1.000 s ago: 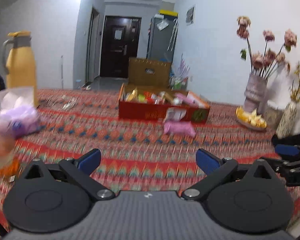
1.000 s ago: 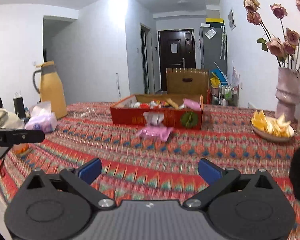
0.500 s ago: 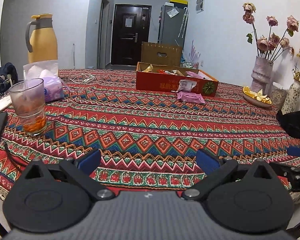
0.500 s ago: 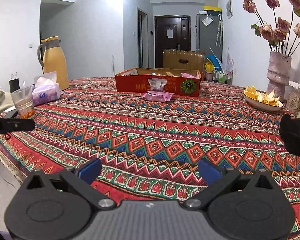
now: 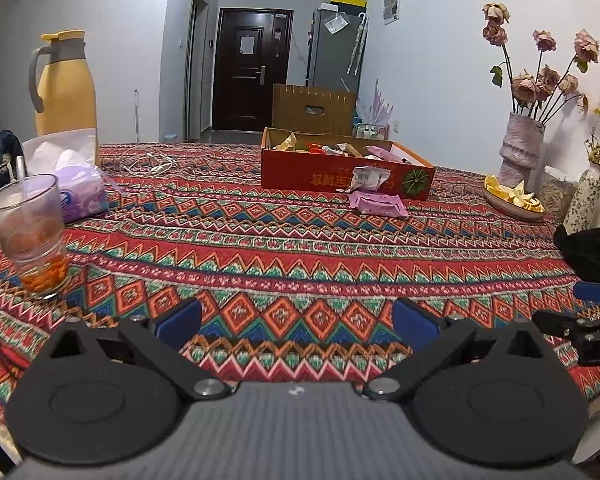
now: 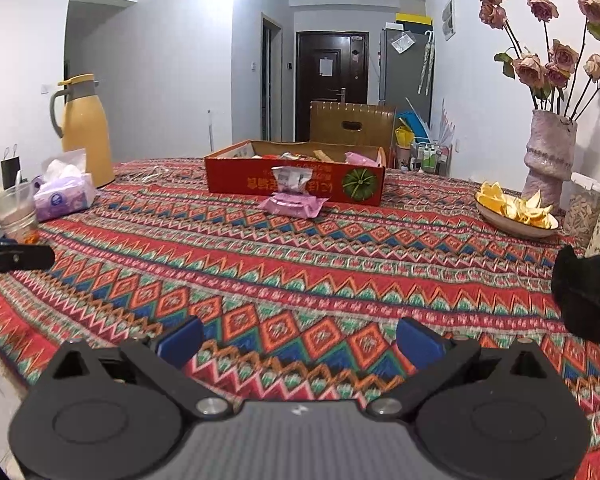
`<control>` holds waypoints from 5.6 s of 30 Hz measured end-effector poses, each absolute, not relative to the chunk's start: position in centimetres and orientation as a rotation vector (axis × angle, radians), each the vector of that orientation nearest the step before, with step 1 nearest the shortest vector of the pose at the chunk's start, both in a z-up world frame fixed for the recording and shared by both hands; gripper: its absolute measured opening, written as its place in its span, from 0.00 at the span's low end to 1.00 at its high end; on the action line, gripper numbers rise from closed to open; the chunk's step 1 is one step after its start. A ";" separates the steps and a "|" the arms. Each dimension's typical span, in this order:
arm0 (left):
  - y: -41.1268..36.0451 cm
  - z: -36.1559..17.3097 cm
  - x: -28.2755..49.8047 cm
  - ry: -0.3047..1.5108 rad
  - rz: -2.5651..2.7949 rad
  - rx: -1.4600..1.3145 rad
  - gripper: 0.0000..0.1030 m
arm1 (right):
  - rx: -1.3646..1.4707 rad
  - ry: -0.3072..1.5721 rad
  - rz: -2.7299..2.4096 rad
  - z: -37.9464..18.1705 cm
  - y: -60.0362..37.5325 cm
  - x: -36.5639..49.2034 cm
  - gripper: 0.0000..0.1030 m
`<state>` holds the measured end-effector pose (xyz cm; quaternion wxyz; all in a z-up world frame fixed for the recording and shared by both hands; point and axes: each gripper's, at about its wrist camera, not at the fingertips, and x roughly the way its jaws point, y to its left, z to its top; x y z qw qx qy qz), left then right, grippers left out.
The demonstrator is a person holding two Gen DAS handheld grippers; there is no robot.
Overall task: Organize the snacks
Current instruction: 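Move both tools back over the last pink and biscuit packets, then grasp biscuit packet with left tool while right tool grasps pink packet, then lift both held packets and carry them toward the orange box, then lower both packets into the orange box and open both tools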
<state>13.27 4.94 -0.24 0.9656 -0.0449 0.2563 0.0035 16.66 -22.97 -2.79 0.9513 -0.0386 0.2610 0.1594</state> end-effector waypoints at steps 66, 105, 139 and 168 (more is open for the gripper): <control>-9.0 -4.9 45.9 0.700 -0.168 0.082 0.43 | 0.008 0.647 0.318 -6.5 -29.6 41.1 0.60; 5.4 0.8 20.8 0.537 -0.112 -0.140 0.43 | -0.037 0.637 0.392 -3.9 -21.0 23.5 0.59; 5.6 0.0 67.7 0.674 -0.042 -0.091 0.61 | -0.001 0.676 0.387 -4.4 -13.7 62.6 0.61; 4.4 13.6 44.2 0.448 -0.110 0.013 1.00 | -0.076 0.481 0.310 11.3 -19.7 48.4 1.00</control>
